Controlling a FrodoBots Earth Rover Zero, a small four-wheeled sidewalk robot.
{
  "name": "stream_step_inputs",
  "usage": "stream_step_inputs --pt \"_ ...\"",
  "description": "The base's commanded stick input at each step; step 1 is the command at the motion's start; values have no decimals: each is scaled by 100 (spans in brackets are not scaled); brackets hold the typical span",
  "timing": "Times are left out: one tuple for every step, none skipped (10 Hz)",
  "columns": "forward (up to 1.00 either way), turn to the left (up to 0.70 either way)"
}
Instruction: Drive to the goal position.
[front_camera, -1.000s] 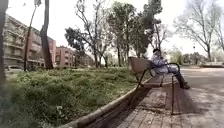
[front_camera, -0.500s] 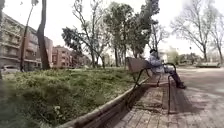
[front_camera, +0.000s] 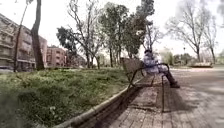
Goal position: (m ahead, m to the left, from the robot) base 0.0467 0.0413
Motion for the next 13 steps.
stream_step_inputs --pt "0 -45" --pt "0 -45" --pt "0 -45" --pt "0 -45" --pt "0 -45" --pt "0 -45" --pt "0 -45" --pt "0 -45" --pt "0 -45" --pt "0 -45" --pt "0 -45" --pt "0 -45" --pt "0 -45"
